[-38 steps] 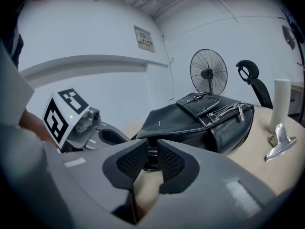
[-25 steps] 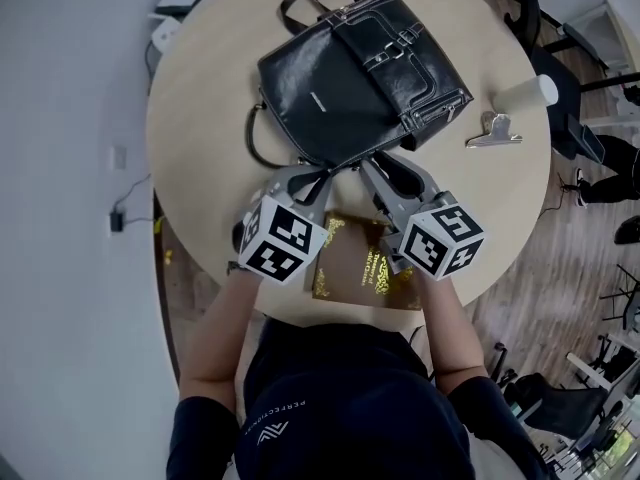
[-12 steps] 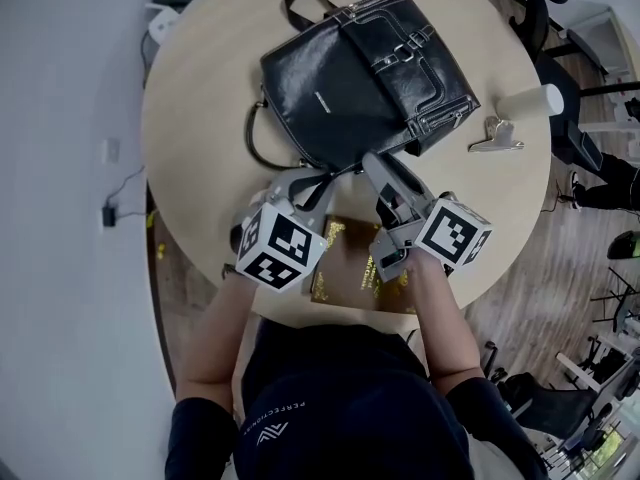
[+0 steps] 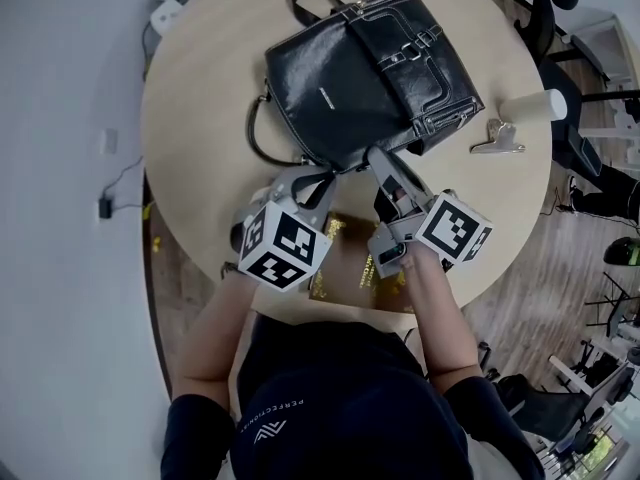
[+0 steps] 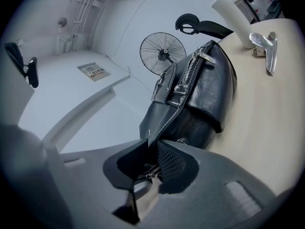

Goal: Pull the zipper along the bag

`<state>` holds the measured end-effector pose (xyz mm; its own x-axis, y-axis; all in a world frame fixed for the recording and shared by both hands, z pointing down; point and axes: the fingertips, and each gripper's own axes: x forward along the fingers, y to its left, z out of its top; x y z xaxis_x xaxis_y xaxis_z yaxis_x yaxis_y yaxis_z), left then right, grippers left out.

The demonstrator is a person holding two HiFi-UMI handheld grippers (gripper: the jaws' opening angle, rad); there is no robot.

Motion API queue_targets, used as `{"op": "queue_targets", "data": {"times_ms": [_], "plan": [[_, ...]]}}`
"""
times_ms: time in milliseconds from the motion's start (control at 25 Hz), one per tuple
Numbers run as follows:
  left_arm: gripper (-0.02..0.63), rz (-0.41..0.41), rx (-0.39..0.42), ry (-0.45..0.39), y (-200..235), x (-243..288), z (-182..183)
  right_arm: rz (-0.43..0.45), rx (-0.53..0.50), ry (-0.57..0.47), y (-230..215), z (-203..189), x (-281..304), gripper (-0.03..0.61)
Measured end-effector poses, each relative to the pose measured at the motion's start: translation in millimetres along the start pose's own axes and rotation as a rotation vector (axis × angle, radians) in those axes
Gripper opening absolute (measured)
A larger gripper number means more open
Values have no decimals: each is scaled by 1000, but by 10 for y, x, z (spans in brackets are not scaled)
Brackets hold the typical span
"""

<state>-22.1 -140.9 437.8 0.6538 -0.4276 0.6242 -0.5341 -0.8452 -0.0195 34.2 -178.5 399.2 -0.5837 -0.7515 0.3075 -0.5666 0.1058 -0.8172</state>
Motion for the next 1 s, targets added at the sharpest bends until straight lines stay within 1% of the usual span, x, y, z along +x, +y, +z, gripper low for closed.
{"op": "queue_targets", "data": {"times_ms": [80,240,400,760,1000], "plan": [[29,10,-1,4,-6,-7,19,9,-14,-5,17,16,-16,54],[29,42,3,18,-5,-20,55,14,2,-21,17,41,-57,38],[29,83,0,29,37,-55,62,18,-26,-33,29,65,-66,29],[28,125,3,50,175,-182,10,14,-53,-36,29,70,-75,26],[28,134,15,52,277,-254,9,12,-63,-34,30,69,-78,26]]}}
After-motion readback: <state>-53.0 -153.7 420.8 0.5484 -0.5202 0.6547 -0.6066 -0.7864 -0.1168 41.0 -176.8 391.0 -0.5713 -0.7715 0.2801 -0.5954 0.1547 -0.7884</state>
